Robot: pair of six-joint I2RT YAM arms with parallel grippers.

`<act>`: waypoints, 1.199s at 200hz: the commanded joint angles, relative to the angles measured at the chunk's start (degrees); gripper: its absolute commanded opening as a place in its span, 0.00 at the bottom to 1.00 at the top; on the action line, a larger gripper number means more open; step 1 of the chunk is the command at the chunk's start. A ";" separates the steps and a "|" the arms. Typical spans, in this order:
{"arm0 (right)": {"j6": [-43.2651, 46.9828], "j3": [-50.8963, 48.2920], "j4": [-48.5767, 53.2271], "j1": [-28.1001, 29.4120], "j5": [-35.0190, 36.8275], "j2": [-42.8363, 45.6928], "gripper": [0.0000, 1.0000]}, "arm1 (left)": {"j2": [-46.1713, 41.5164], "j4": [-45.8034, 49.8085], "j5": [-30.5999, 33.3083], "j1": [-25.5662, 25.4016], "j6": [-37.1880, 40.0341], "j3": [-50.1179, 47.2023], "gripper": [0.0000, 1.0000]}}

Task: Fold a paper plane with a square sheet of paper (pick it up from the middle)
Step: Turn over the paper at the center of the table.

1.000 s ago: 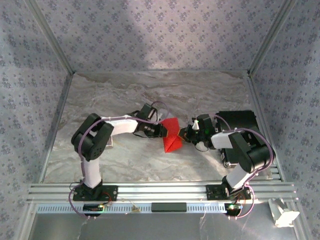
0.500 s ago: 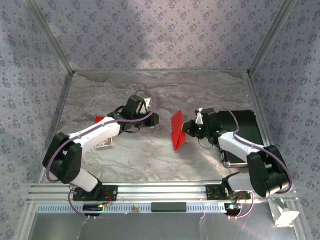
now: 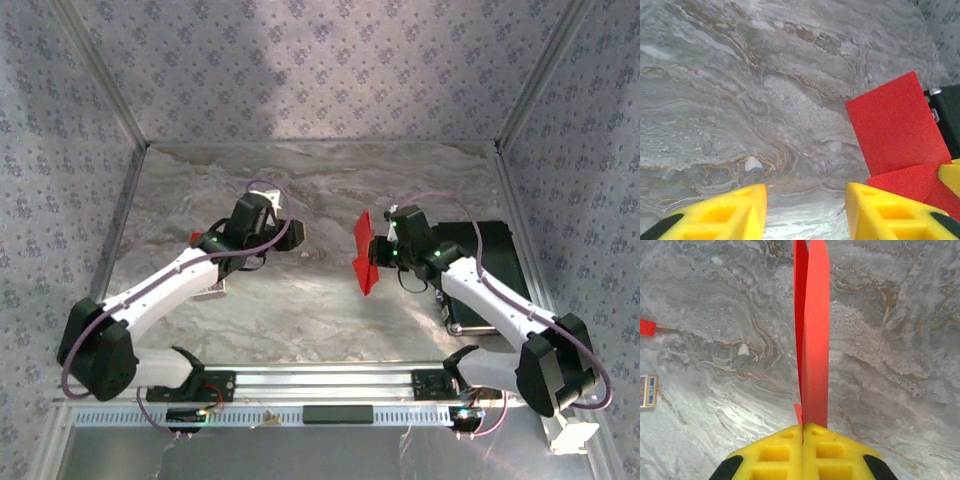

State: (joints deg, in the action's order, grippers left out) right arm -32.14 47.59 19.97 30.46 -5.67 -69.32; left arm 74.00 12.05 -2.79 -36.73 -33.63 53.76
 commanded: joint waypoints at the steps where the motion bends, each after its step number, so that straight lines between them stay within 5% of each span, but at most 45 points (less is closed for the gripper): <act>1: 2.74 3.92 7.04 2.38 9.02 -0.44 0.05 | -2.35 0.67 3.89 0.52 0.49 -1.24 0.48; 103: 4.81 11.14 19.33 10.01 27.78 -5.60 0.05 | -5.72 1.58 9.71 0.88 -0.91 -2.87 0.54; 177: -0.89 18.98 28.66 19.34 47.79 -18.75 0.05 | -13.25 3.01 20.00 1.39 -4.39 -7.73 0.57; 240: -1.30 34.70 32.12 28.52 43.93 -40.08 0.08 | -18.14 6.18 27.48 1.79 -7.05 -9.52 0.57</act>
State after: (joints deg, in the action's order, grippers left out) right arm -31.75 76.88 48.47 56.34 38.76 -103.63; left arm 58.50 16.43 19.79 -35.33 -39.11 44.69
